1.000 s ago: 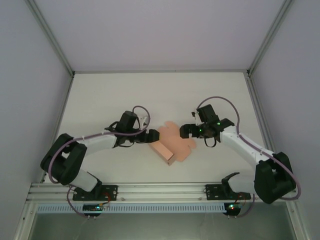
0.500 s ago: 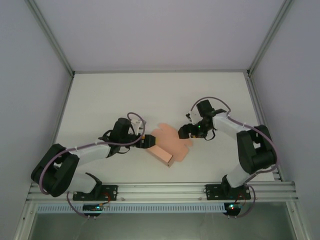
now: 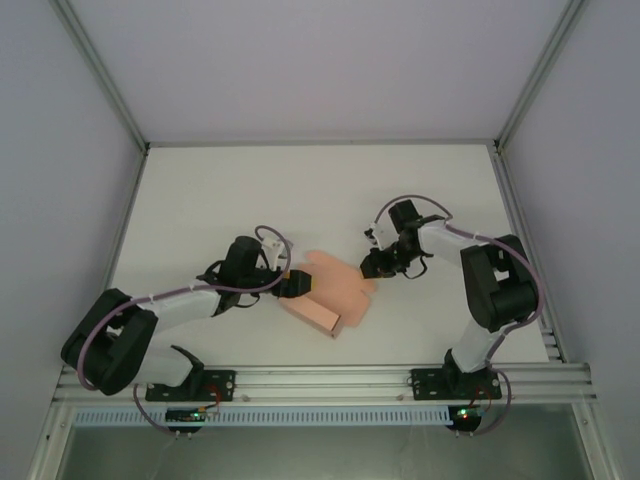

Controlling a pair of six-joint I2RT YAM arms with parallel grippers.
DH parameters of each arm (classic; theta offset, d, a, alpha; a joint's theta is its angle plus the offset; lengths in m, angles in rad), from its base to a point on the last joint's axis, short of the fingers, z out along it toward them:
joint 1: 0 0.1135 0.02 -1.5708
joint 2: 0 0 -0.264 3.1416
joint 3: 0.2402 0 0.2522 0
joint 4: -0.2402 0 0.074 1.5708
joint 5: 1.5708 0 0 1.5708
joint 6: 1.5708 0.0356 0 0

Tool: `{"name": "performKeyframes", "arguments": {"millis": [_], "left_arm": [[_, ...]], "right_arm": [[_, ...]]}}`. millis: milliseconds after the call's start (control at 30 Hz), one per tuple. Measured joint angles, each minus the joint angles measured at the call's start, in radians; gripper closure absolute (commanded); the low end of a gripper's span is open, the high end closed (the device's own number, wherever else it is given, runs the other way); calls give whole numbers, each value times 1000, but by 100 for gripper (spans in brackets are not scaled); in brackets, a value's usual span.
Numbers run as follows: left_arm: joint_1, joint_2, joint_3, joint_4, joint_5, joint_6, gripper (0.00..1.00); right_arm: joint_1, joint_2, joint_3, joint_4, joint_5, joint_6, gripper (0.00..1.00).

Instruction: Assemble paper box

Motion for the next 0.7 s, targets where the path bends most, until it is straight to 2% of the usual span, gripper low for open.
{"name": "performKeyframes", "arguments": {"millis": [67, 267, 533, 700], "left_arm": [[0, -22, 5, -24, -7, 12, 0], [-1, -136, 116, -195, -90, 82, 0], [10, -333, 226, -429, -410, 142, 1], [48, -349, 226, -506, -512, 153, 0]], "right_arm": [[2, -20, 7, -10, -5, -18, 96], [16, -158, 61, -36, 47, -95, 97], [137, -300, 108, 28, 378, -304, 95], [225, -334, 70, 169, 511, -508, 94]]}}
